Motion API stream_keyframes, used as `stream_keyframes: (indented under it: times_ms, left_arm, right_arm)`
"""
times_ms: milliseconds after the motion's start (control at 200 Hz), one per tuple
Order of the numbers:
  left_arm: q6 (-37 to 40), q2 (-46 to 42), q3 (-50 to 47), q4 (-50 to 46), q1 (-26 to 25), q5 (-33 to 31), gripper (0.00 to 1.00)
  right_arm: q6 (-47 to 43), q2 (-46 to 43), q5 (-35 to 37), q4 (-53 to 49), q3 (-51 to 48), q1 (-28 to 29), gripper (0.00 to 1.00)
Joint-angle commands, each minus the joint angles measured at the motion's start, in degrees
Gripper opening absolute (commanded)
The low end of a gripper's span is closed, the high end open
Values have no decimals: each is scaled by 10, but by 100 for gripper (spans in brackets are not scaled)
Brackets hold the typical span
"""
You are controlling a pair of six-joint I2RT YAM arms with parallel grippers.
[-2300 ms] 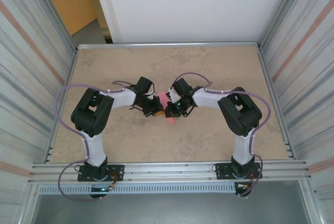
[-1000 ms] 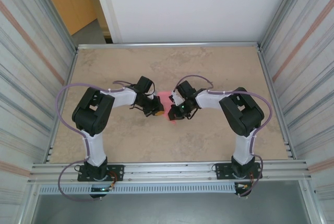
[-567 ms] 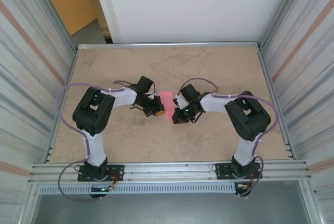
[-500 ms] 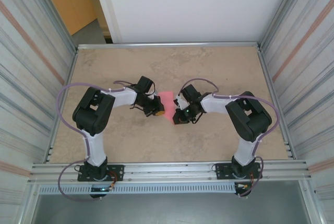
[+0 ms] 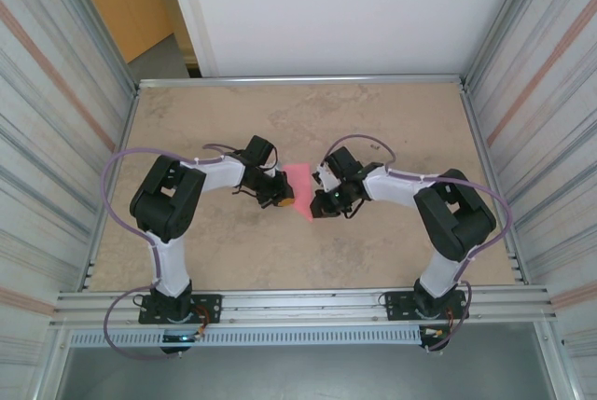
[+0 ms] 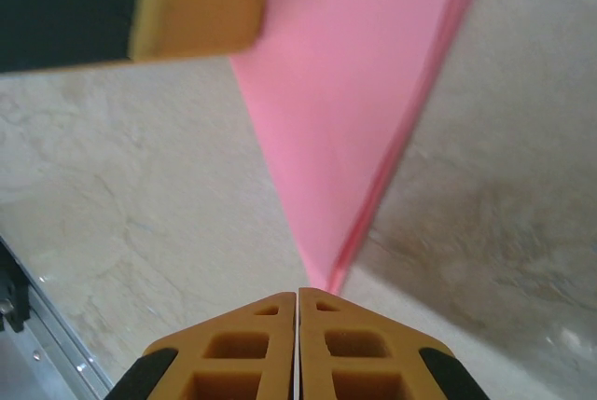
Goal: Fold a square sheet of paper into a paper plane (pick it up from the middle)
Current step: Third fold the triangle at the center of the table.
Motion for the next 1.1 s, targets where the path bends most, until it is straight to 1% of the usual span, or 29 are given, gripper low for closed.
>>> stream_keyframes:
  times_ms: [0,251,366,441,556,777,932,1098]
  left_arm:
    - [8,39,-15,-59,0,-69,6]
    - [9,27,-5,-55,-1,-52,7]
    - [39,21,26,-90,0,-46,7]
    - [55,8,39,-92,0,-38,7]
    - [77,-15,44,-62,-7,-15,7]
    - [87,-37,4,26,-32,-11,7]
    - [92,-36,-19,51,-47,-29,7]
    - [94,-24,-37,67,-47,-39,7]
  right_arm:
    - [15,28,2,12,30,13,10]
    - [12,64,14,11,39,11,9]
    - [17,81,24,-6,39,10,8]
    - [22,91,23,-16,38,10,7]
    - [26,95,30,-29,32,11,6]
    - [30,97,32,-41,32,11,5]
    - [33,99,33,-45,31,10,5]
    - [38,99,33,-44,26,12,5]
